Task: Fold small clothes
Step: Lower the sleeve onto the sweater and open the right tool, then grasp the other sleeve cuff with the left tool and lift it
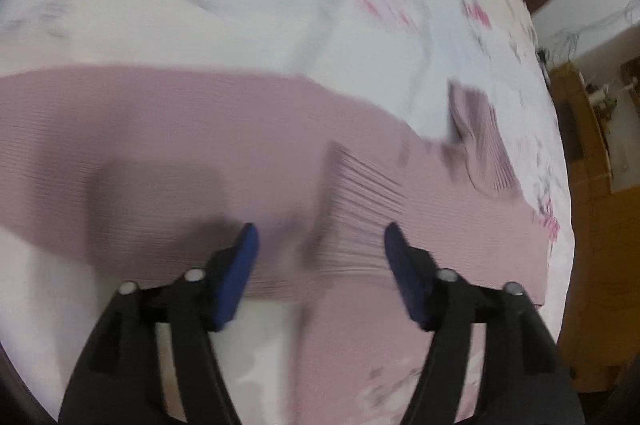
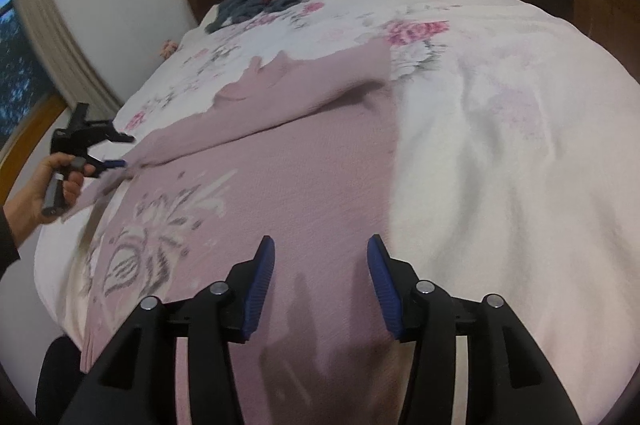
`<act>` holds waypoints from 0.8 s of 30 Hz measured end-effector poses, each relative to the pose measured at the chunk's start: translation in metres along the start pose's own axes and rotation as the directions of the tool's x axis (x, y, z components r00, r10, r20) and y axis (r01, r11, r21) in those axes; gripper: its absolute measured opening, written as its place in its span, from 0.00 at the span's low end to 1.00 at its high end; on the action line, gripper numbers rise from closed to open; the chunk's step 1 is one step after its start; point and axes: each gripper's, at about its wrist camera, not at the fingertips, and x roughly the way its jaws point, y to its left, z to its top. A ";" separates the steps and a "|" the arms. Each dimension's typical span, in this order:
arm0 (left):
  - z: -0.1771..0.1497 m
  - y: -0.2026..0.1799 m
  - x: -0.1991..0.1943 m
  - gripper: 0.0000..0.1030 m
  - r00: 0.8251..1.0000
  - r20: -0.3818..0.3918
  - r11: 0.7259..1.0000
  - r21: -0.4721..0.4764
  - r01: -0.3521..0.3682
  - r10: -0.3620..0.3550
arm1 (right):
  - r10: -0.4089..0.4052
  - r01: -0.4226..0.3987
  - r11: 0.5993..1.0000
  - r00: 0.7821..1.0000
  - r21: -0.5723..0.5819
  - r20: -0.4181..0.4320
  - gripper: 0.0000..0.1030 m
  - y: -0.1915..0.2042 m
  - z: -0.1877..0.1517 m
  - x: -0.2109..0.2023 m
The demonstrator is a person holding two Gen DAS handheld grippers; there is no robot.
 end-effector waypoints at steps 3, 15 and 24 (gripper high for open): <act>0.006 0.080 -0.061 0.76 0.994 0.106 0.994 -0.110 -0.004 0.016 | 0.024 -0.024 0.999 1.000 -0.027 -0.010 0.48 0.021 -0.004 -0.004; -0.022 0.341 -0.166 0.80 0.945 0.316 0.806 -0.579 0.126 0.079 | 0.129 -0.137 0.985 0.989 -0.108 -0.074 0.49 0.123 -0.001 0.020; -0.003 0.370 -0.148 0.08 0.947 0.314 0.792 -0.593 0.142 0.066 | 0.122 -0.135 0.980 0.988 -0.143 -0.100 0.50 0.147 0.004 0.030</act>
